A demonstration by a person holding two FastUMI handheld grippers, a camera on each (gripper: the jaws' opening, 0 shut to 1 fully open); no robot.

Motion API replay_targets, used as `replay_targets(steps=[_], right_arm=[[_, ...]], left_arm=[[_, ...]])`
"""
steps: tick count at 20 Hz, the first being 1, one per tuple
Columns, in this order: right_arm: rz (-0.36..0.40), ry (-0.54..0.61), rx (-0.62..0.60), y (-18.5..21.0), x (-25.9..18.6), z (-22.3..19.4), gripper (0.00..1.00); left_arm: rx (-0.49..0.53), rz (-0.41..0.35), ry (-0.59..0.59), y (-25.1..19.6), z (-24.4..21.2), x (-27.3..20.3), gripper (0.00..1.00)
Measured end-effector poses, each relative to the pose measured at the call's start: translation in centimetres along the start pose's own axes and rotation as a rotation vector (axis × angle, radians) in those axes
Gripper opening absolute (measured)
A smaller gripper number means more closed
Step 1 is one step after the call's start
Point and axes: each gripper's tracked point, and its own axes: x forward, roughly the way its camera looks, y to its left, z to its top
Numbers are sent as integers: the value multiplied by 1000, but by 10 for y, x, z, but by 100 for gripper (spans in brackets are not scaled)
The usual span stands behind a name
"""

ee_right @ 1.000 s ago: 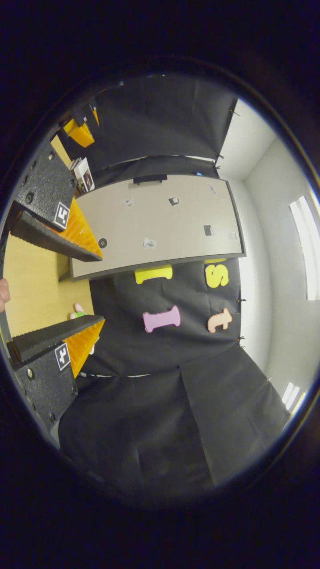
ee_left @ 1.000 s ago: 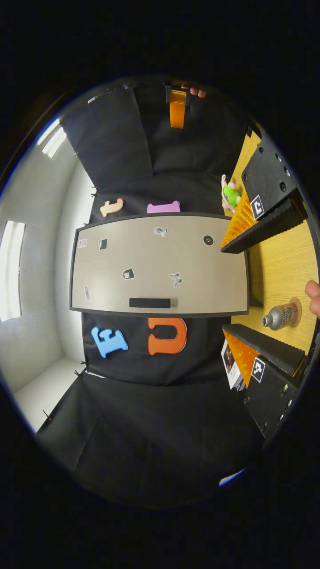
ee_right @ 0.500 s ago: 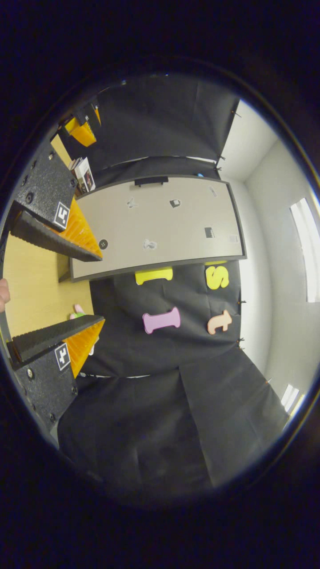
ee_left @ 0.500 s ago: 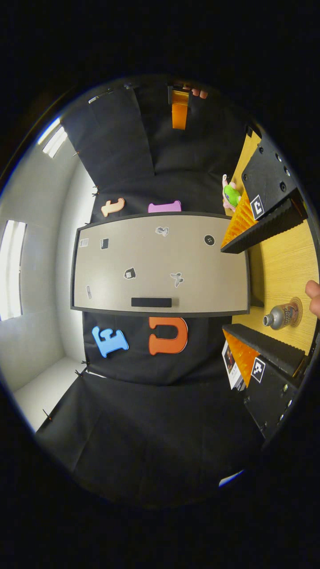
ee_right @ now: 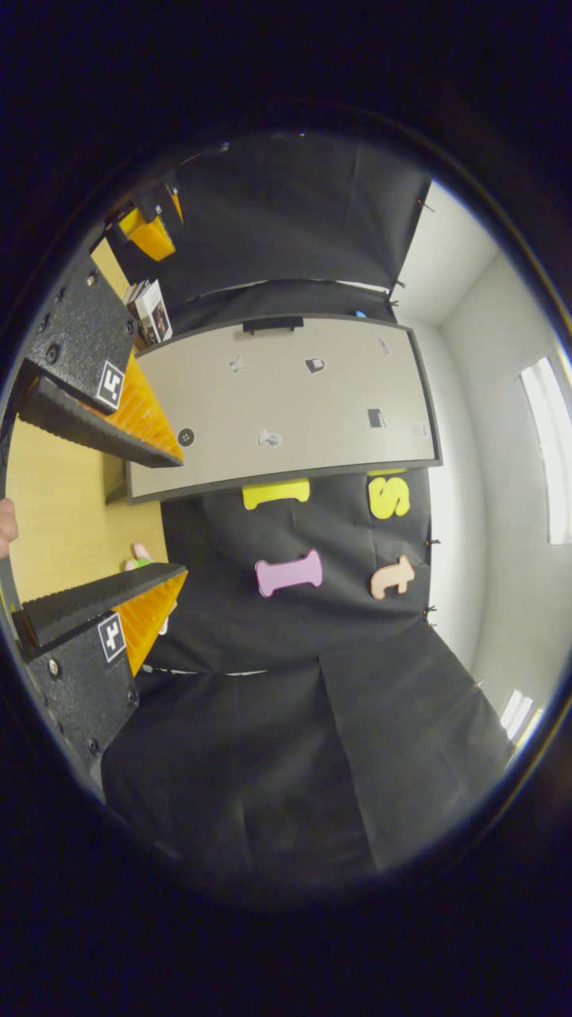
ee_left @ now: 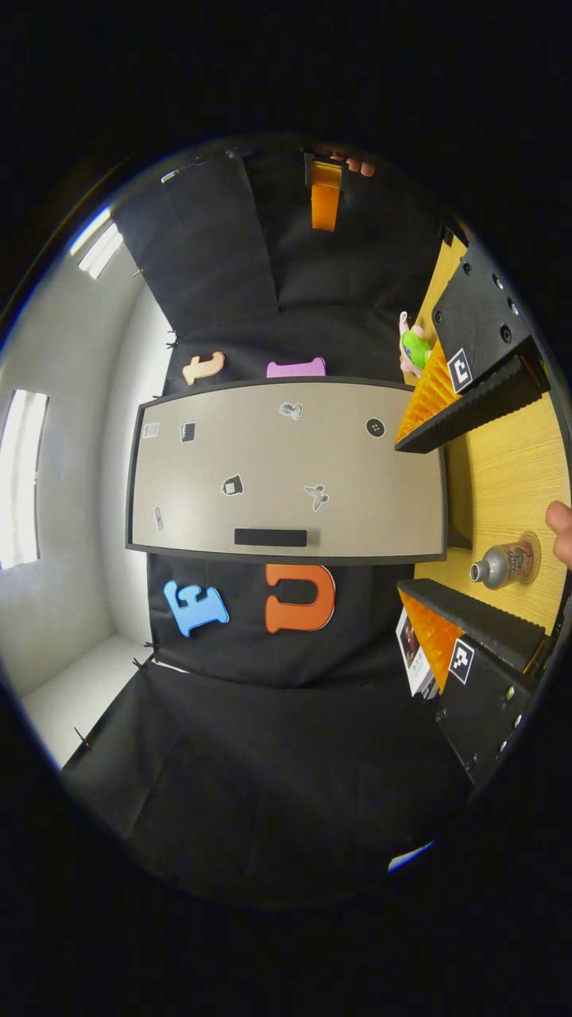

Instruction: Open the cabinet door with the right hand, grasp the bottle in the cabinet with the left hand and place it on the coaster, then close the cabinet door with the right hand.

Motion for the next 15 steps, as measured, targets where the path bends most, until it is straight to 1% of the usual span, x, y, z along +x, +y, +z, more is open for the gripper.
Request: replay_targets(steps=[4,15], right_arm=[[-9,7,-12,-1,0,-4,79],[-3,3,-10,1,-2,-1,79]], left_arm=[[0,-1,-1,0,1,-1,96],[-2,2,0,2,1,-1,96]])
